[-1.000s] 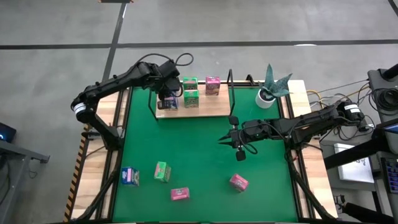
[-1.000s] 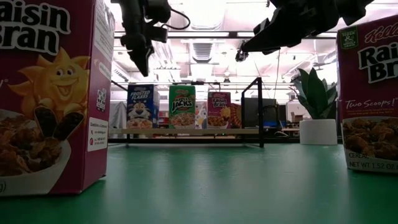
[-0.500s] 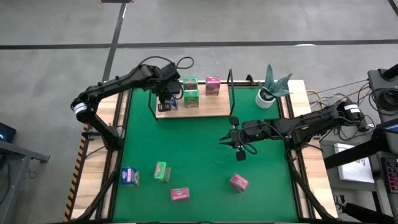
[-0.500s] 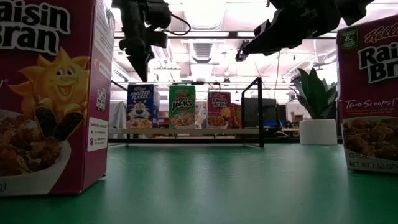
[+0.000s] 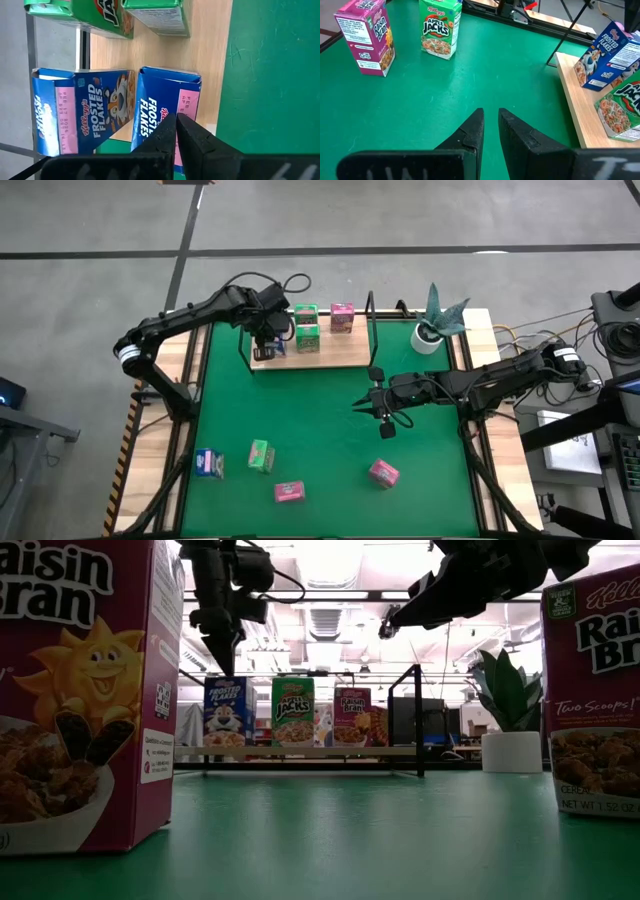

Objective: Stack cereal on shelf
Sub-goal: Put the right blue cereal box aligned with the other blue cereal box on the shelf

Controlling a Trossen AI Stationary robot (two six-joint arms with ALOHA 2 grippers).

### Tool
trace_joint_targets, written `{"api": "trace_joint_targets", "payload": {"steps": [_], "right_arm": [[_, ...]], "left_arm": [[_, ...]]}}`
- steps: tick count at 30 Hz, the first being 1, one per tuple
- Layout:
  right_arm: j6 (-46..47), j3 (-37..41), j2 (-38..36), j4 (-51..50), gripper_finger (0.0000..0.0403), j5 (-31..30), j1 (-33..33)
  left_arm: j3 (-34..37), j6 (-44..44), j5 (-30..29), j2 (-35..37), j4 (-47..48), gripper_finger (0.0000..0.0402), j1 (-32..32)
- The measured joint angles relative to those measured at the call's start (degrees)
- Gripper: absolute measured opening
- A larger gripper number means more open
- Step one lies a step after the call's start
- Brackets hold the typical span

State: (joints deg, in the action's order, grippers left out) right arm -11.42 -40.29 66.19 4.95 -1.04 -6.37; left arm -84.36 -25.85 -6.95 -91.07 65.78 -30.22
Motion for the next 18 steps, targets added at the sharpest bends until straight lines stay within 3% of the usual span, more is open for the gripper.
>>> {"api": "trace_joint_targets", "payload": {"steps": [6, 18], "right_arm": [[0.0, 0.0, 0.0, 0.0, 0.0047, 0.0, 0.0], [0.0, 0.0, 0.0, 0.0, 0.0047, 0.0, 0.0]], "left_arm": [[0.0, -0.4, -4.4, 0.0, -0.8, 0.0000, -0.1], [0.1, -1.1, -4.6, 0.0, -1.9, 0.0000, -0.8]]}}
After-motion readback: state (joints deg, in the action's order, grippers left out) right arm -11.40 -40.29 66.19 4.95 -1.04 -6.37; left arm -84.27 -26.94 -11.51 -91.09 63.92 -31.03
